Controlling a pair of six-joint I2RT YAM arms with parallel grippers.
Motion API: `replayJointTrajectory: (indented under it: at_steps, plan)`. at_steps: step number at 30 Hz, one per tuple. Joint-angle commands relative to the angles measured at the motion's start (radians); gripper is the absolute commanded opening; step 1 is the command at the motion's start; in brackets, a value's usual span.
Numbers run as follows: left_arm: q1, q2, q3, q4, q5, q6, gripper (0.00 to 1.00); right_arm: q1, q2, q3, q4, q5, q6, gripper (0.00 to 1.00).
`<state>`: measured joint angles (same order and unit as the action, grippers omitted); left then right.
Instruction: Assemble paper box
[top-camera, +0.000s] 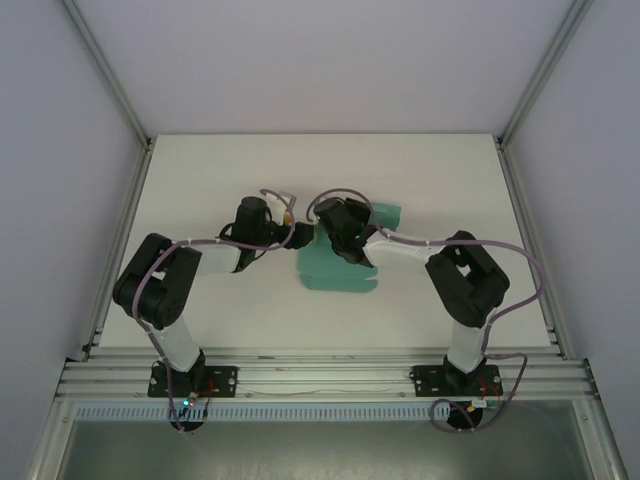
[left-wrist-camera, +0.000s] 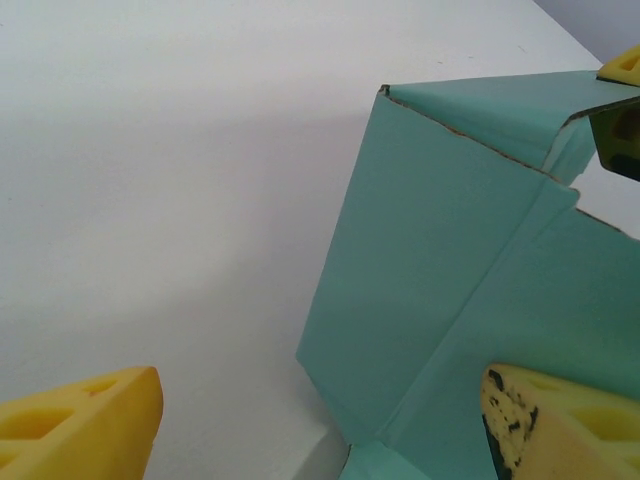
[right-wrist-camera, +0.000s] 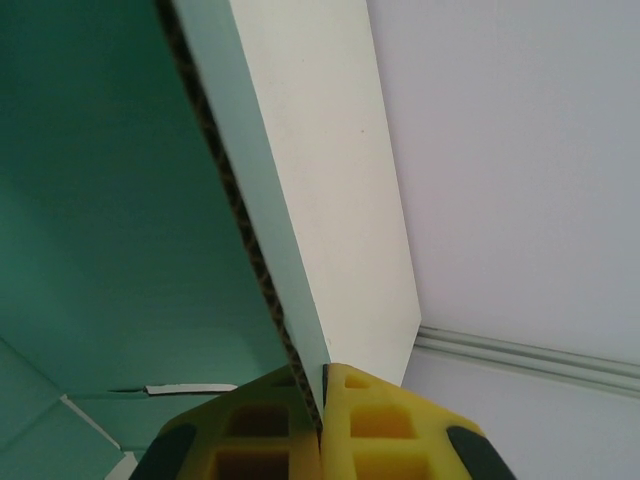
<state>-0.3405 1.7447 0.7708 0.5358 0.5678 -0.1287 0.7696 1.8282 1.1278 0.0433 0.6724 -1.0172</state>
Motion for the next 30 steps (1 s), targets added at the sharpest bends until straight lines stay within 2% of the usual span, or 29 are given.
replayJointTrajectory:
  at_steps: [1, 6, 8, 10, 14, 18, 23, 30]
  plan:
    - [-0.014, 0.047, 0.049, 0.027, 0.065, 0.025, 0.83, 0.011, -0.011, 0.029, -0.063, -0.062, 0.065, 0.0]
    - [-0.019, 0.1, 0.085, 0.01, 0.06, 0.037, 0.81, 0.01, -0.049, 0.012, -0.163, -0.242, 0.09, 0.0]
    - [-0.025, 0.105, 0.089, -0.002, 0.045, 0.044, 0.81, 0.01, -0.052, 0.011, -0.178, -0.263, 0.1, 0.0]
    - [-0.033, 0.104, 0.079, 0.009, 0.018, 0.048, 0.79, 0.01, -0.042, 0.017, -0.19, -0.242, 0.107, 0.0]
    - [-0.04, 0.097, 0.058, 0.038, -0.073, 0.008, 0.65, 0.01, -0.023, 0.012, -0.15, -0.142, 0.101, 0.0]
    - [-0.072, 0.055, 0.0, 0.076, -0.159, -0.009, 0.7, 0.011, -0.015, 0.014, -0.135, -0.045, 0.148, 0.0]
    - [-0.08, 0.008, -0.078, 0.12, -0.175, -0.014, 0.73, 0.012, -0.019, -0.024, -0.081, 0.039, 0.169, 0.0]
    - [-0.08, 0.004, -0.038, 0.118, -0.153, -0.005, 0.72, 0.028, -0.014, -0.041, -0.058, 0.092, 0.145, 0.0]
